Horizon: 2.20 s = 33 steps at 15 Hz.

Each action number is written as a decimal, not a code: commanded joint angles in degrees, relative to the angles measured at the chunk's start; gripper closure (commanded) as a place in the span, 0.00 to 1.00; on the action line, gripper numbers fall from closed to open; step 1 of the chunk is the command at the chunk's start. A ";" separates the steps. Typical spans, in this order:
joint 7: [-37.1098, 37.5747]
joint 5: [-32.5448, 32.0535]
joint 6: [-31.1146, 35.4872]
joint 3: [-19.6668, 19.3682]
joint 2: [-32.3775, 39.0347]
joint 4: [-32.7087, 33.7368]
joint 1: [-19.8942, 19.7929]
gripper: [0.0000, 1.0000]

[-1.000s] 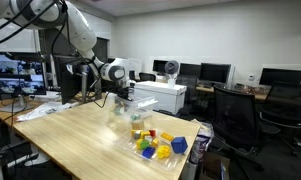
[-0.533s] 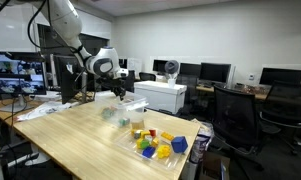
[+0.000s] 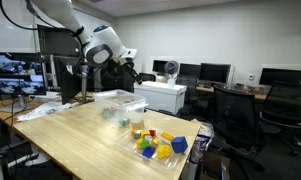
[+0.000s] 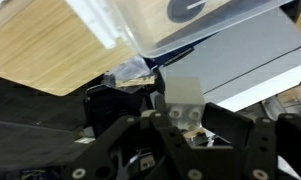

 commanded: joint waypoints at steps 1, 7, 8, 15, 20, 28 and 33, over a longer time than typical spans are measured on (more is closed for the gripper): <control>-0.02 5.55 4.09 1.05 -1.12 -3.86 -8.05 0.85; 10.10 6.63 5.95 -13.63 6.66 -6.43 -7.34 0.85; 9.77 8.07 4.79 -17.03 9.25 -5.32 -3.59 0.85; 22.46 7.45 0.84 -42.40 16.16 0.12 26.43 0.00; 19.18 -1.99 -16.67 -41.05 7.96 14.66 35.58 0.00; 13.74 -15.30 -36.53 -13.33 26.55 31.04 25.26 0.00; 2.72 -24.41 -43.81 -11.27 28.90 37.80 20.98 0.00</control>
